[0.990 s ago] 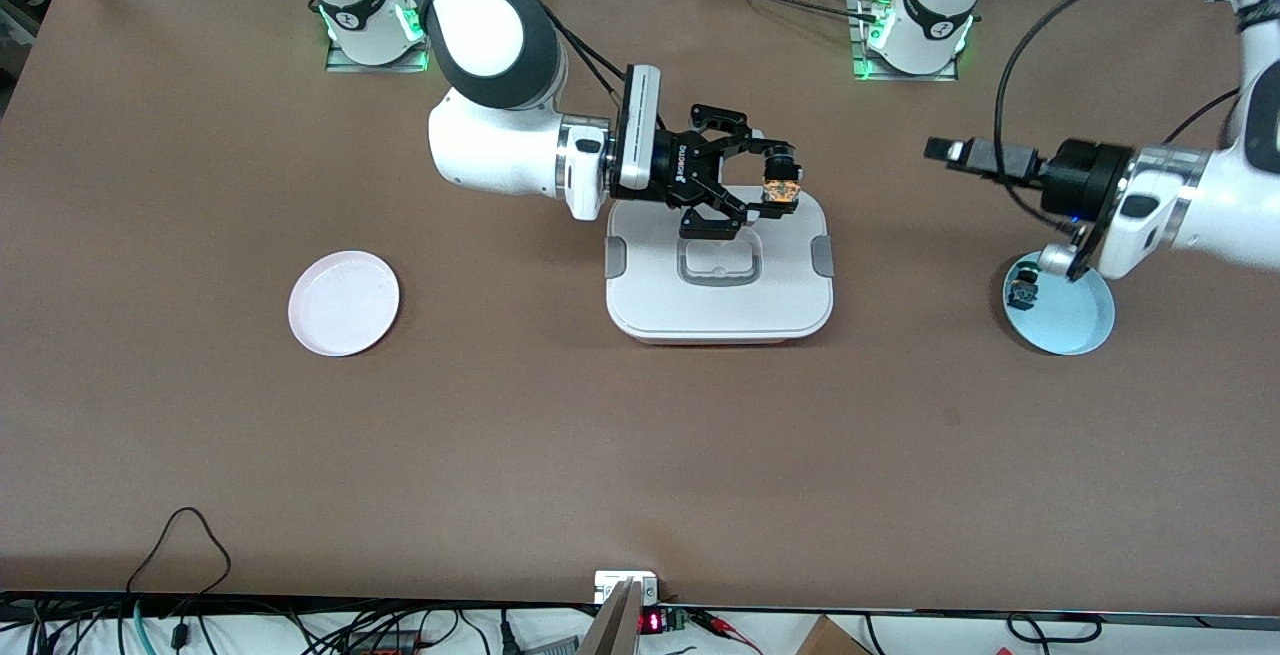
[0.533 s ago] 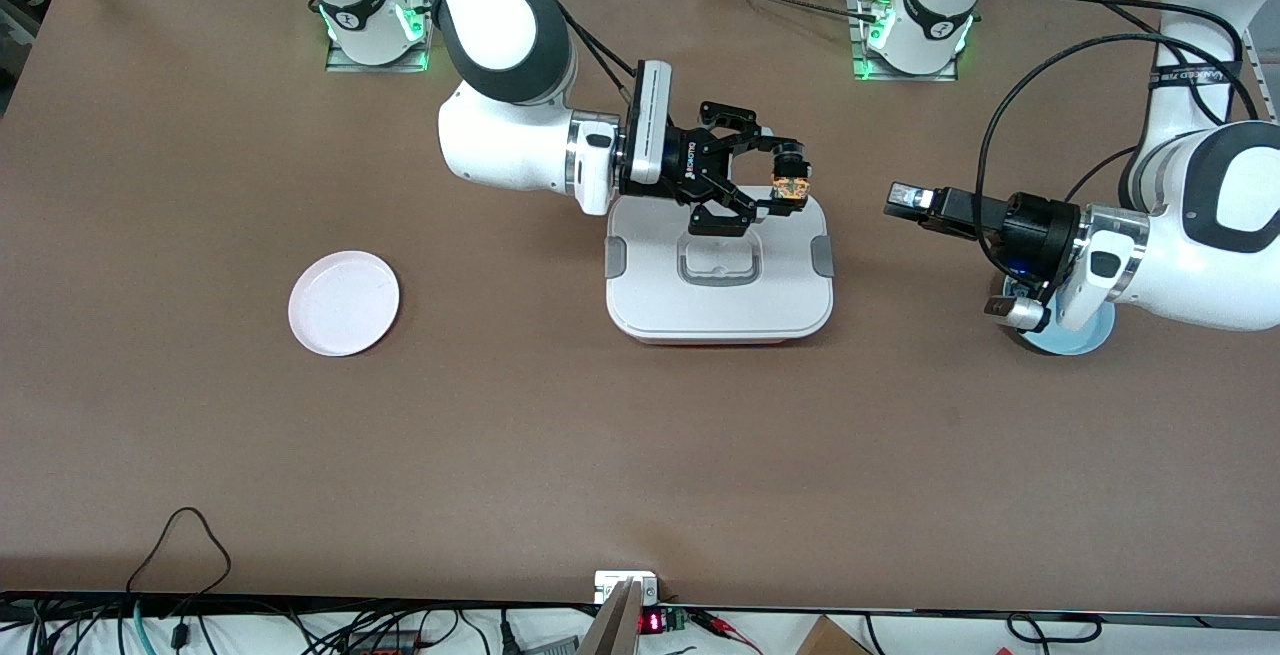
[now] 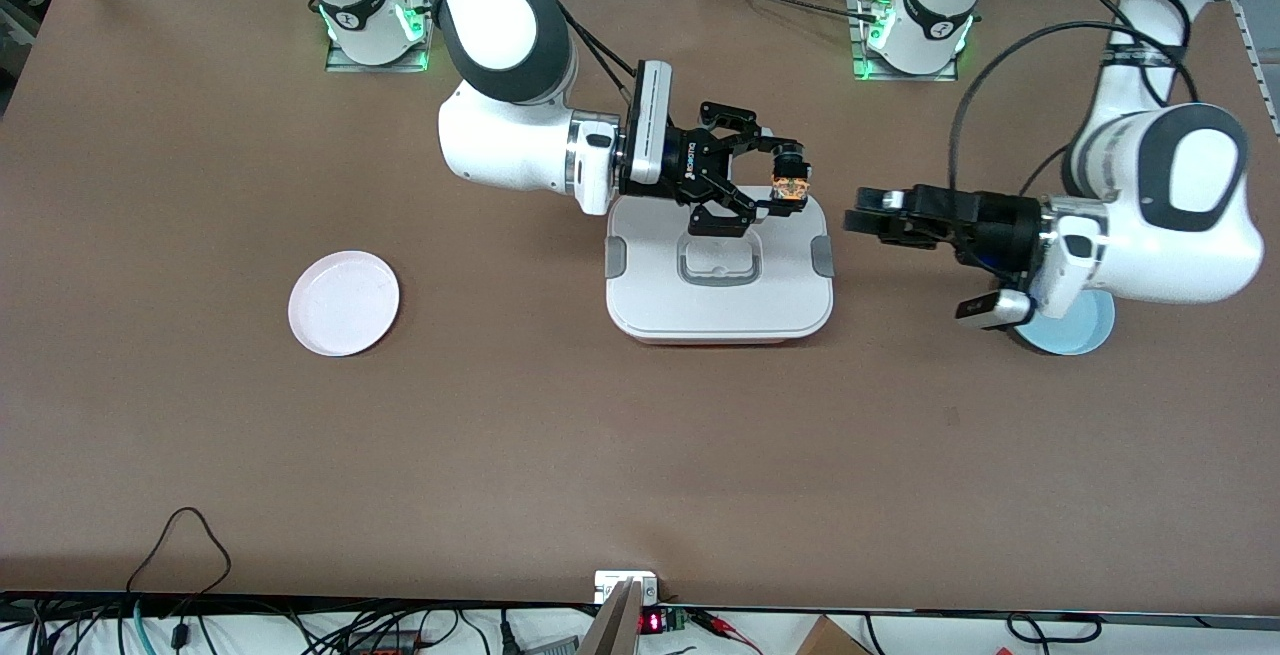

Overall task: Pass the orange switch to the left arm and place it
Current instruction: 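Hold the switch with the right gripper while the left gripper grasps it, then open the right gripper and withdraw while the left gripper carries the switch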

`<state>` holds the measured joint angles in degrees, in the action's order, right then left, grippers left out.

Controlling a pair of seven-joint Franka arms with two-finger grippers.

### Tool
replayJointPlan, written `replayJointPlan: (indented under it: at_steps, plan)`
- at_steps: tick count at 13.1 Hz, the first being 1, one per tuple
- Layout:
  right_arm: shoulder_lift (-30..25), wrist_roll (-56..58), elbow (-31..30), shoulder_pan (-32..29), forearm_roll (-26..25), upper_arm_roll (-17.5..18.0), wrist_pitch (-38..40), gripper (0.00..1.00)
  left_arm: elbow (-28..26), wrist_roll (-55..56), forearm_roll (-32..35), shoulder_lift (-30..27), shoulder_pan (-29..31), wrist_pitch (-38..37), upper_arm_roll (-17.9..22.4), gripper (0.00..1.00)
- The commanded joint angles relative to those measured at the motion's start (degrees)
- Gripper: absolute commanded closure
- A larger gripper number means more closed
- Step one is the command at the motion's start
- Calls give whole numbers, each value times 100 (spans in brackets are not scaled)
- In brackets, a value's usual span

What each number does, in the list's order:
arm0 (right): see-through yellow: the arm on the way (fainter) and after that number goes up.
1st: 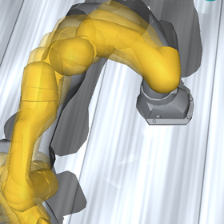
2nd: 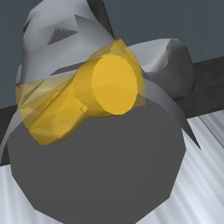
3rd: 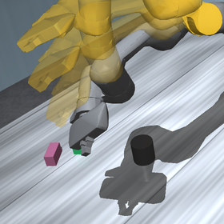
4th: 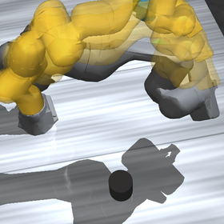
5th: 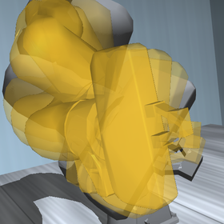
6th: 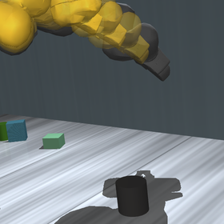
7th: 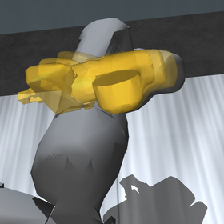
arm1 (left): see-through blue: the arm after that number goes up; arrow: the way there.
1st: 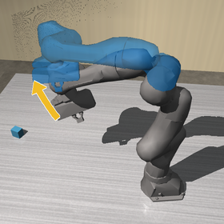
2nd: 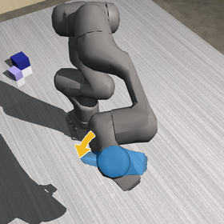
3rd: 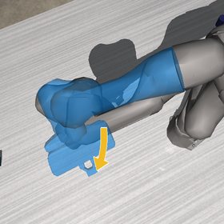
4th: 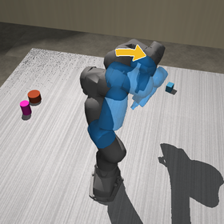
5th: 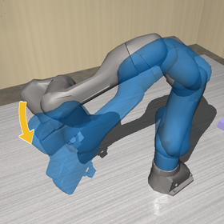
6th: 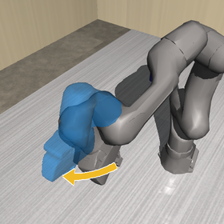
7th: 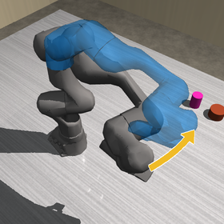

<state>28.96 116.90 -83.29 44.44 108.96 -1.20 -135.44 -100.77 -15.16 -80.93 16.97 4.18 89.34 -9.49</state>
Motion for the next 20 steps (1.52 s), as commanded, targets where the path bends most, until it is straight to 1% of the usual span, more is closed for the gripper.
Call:
replayJointPlan:
  at_steps: [1, 3, 4, 5, 7, 9, 11, 12, 16, 17, 18, 19, 20]
  plan:
    - [75, 228, 129, 91, 196, -47, -141, 100, -399, -276, -212, -353, 31, 267, -115, 0]
    - [75, 228, 129, 91, 196, -47, -149, 100, -530, -453, -292, -422, 83, 347, -324, 2]
    - [75, 236, 129, 91, 196, -47, -141, 100, -601, -540, -300, -475, 83, 330, -352, 8]
    - [75, 236, 120, 91, 196, -47, -141, 100, -628, -698, -309, -476, 66, 312, -387, 17]
    - [75, 236, 120, 91, 196, -47, -141, 100, -654, -848, -327, -476, 101, 303, -589, 35]
    - [75, 236, 120, 91, 187, -47, -149, 100, -646, -919, -336, -450, 110, 286, -590, 58]
    - [75, 228, 120, 91, 196, -47, -149, 100, -646, -936, -327, -414, 276, 85, -590, 75]
    - [75, 228, 120, 91, 196, -47, -150, 100, -646, -936, -327, -397, 355, -99, -590, 80]
    - [75, 219, 112, 91, 196, -47, -150, 100, -637, -936, -318, -397, 549, -215, -581, 82]
    - [75, 210, 112, 83, 196, -47, -150, 96, -637, -936, -318, -397, 541, -215, -589, 82]
    - [75, 166, 112, 74, 196, -47, -141, 84, -637, -936, -318, -397, 540, -207, -590, 82]
    - [75, 140, 112, 4, 178, -47, -132, 36, -637, -936, -318, -397, 540, -215, -590, 82]
    - [40, 79, 85, -31, 178, -56, -115, 0, -637, -936, -318, -397, 540, -215, -590, 82]
